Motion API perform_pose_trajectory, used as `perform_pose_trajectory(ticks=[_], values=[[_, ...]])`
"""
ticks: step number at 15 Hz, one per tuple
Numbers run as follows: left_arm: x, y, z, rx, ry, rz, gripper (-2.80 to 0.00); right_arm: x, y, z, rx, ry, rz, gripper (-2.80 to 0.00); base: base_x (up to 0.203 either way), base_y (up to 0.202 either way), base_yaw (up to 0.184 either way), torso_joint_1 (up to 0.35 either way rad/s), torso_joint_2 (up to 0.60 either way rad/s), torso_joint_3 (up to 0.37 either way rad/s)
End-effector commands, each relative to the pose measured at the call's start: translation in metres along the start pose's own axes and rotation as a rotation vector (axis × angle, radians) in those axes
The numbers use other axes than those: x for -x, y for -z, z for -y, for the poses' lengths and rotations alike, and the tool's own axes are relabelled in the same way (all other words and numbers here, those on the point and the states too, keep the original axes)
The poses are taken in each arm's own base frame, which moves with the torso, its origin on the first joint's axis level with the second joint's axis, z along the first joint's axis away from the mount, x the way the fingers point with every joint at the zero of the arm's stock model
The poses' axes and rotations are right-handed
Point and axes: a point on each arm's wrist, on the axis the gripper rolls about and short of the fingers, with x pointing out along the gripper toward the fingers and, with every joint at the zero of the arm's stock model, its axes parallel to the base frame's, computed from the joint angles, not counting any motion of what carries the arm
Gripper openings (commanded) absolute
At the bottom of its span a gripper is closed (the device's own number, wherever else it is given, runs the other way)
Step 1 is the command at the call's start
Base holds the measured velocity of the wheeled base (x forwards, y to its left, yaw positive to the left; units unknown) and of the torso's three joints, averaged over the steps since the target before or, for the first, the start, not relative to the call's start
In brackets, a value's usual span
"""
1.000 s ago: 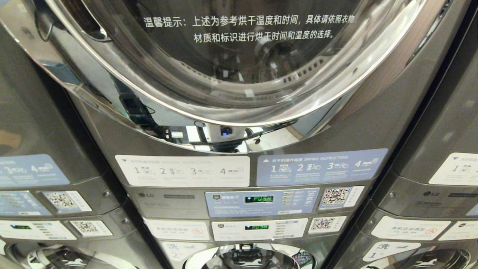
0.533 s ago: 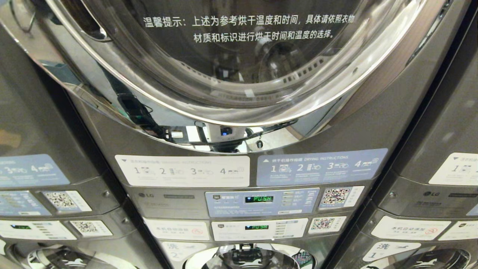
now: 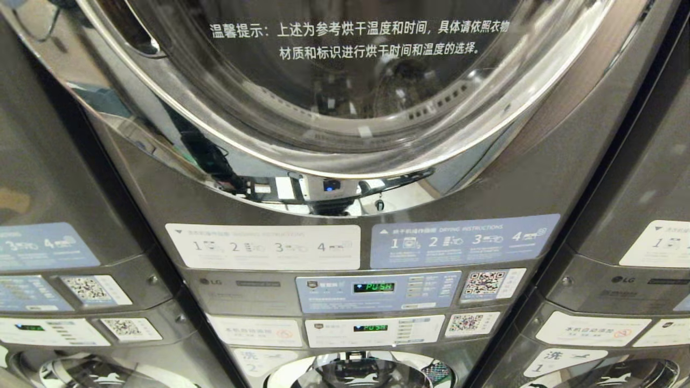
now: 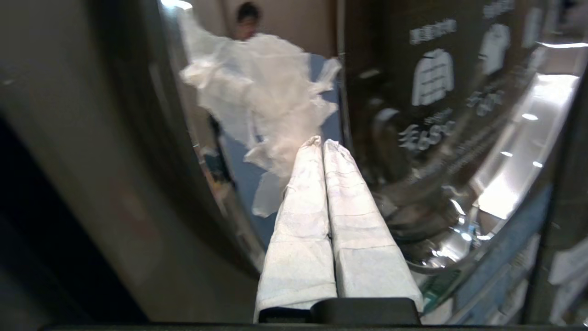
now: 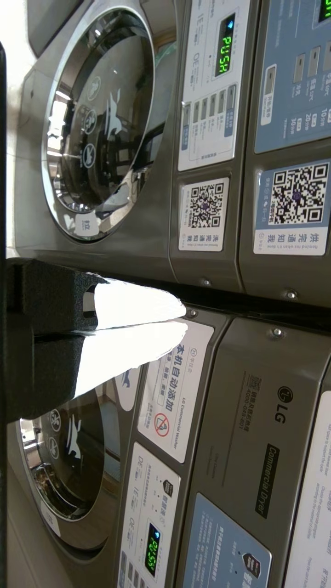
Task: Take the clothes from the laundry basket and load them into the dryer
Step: Close the dryer
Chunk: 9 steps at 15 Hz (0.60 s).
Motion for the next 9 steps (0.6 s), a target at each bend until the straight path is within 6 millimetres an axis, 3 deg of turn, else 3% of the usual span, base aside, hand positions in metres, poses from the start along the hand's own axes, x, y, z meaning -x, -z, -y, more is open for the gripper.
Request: perform_pose_trajectory(ticks=[1, 9], values=[[-0.011, 0.003, -0.005, 0.002, -0.044, -0.018, -2.8, 0.0, 0.0, 0.0, 0.001, -0.001, -0.002, -2.8, 0.0, 0.0, 0.0, 0.0, 0.0, 0.0], [-0.029, 0.013, -0.012, 0.006, -0.081, -0.038, -2.8, 0.0, 0.0, 0.0, -0.002, -0.001, -0.002, -2.8, 0.0, 0.0, 0.0, 0.0, 0.0, 0.0]])
